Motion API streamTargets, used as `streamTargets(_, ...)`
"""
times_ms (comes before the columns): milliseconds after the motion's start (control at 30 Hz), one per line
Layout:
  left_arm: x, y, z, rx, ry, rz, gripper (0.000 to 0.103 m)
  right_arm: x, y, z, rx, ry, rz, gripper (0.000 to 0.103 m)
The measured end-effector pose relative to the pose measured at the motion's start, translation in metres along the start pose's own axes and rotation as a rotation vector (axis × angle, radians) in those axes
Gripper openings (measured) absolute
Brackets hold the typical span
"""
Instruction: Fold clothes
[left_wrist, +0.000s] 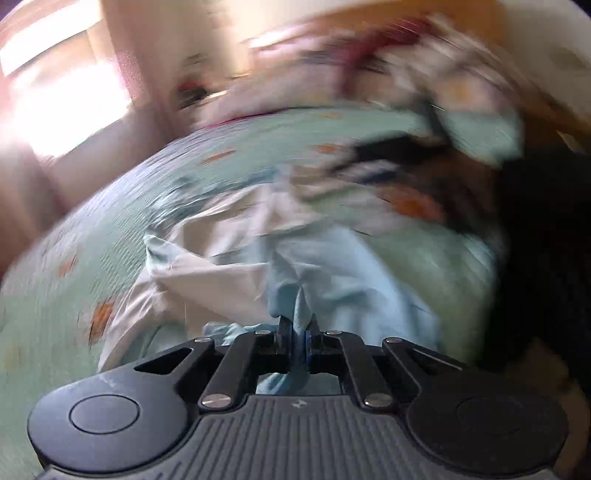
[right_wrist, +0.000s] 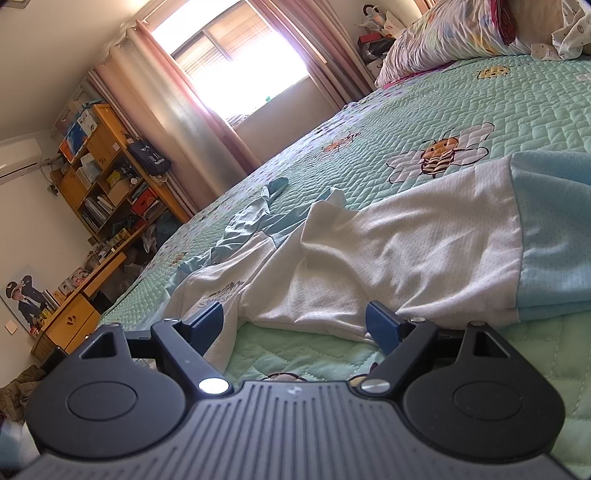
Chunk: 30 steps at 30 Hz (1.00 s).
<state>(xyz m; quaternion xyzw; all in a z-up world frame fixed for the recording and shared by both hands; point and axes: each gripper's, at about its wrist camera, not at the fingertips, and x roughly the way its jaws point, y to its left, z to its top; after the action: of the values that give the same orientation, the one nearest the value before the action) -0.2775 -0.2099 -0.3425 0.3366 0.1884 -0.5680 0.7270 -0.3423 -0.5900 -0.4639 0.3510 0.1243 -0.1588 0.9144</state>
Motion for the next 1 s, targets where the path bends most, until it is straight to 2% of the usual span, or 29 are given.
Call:
streamTargets(33,0.001,0.007,-0.004,-0.035,0.030,-0.014,0.009,0.000,0.000,0.000,0.001,-0.001,0.001,0.085)
streamTargets(100,0.004,0.026,-0.014,-0.130,0.083,-0.015,0.027,0.000,-0.001,0.000,0.003,-0.002,0.003,0.085)
streamTargets(133,0.005,0.038,-0.020,-0.184,0.098,0.002,0.046,0.000,-0.001,0.000,0.003,-0.002,0.004,0.085)
streamTargets(167,0.006,0.050,-0.026,-0.239,0.113,0.018,0.061,0.000,-0.001,0.000,0.004,-0.002,0.004,0.085)
streamTargets(200,0.005,0.061,-0.030,-0.297,0.104,0.038,0.069,0.000,-0.001,0.000,0.004,-0.002,0.004,0.085)
streamTargets(233,0.003,0.069,-0.030,-0.344,0.084,0.049,0.085,0.000,-0.001,0.000,0.003,-0.002,0.004,0.085)
streamTargets(267,0.001,0.075,-0.029,-0.387,0.063,0.057,0.094,0.000,-0.001,0.000,0.003,-0.002,0.004,0.085)
streamTargets(333,-0.004,0.088,-0.028,-0.474,0.020,0.073,0.095,0.000,-0.001,0.000,0.003,-0.002,0.004,0.085)
streamTargets(433,-0.008,0.087,-0.009,-0.421,-0.018,0.079,0.095,0.000,-0.001,0.000,0.003,-0.001,0.004,0.085)
streamTargets(467,-0.015,0.091,-0.002,-0.415,-0.055,0.063,0.095,0.000,-0.001,0.000,0.003,-0.001,0.004,0.085)
streamTargets(500,-0.023,0.095,0.005,-0.416,-0.098,0.045,0.095,0.000,-0.001,0.000,0.003,-0.001,0.004,0.085)
streamTargets(533,-0.031,0.099,0.012,-0.415,-0.141,0.026,0.099,0.000,-0.001,0.000,0.003,-0.001,0.004,0.085)
streamTargets(600,-0.033,0.114,0.027,-0.469,-0.185,0.008,0.102,0.001,0.000,0.000,0.001,-0.001,0.003,0.085)
streamTargets(700,0.020,0.136,0.033,-0.585,-0.127,-0.005,0.100,0.001,0.000,0.000,-0.001,-0.001,0.004,0.086)
streamTargets(800,0.077,0.158,0.038,-0.702,-0.059,-0.018,0.088,0.001,0.000,0.001,0.001,-0.002,0.007,0.086)
streamTargets(867,0.114,0.172,0.041,-0.780,-0.013,-0.026,0.075,0.001,0.000,0.001,0.004,-0.003,0.010,0.086)
streamTargets(933,0.152,0.186,0.045,-0.858,0.034,-0.035,0.069,0.001,0.000,0.001,0.005,-0.003,0.011,0.086)
streamTargets(1000,0.180,0.197,0.043,-0.932,0.078,-0.034,0.067,0.002,0.000,0.001,0.005,-0.002,0.012,0.086)
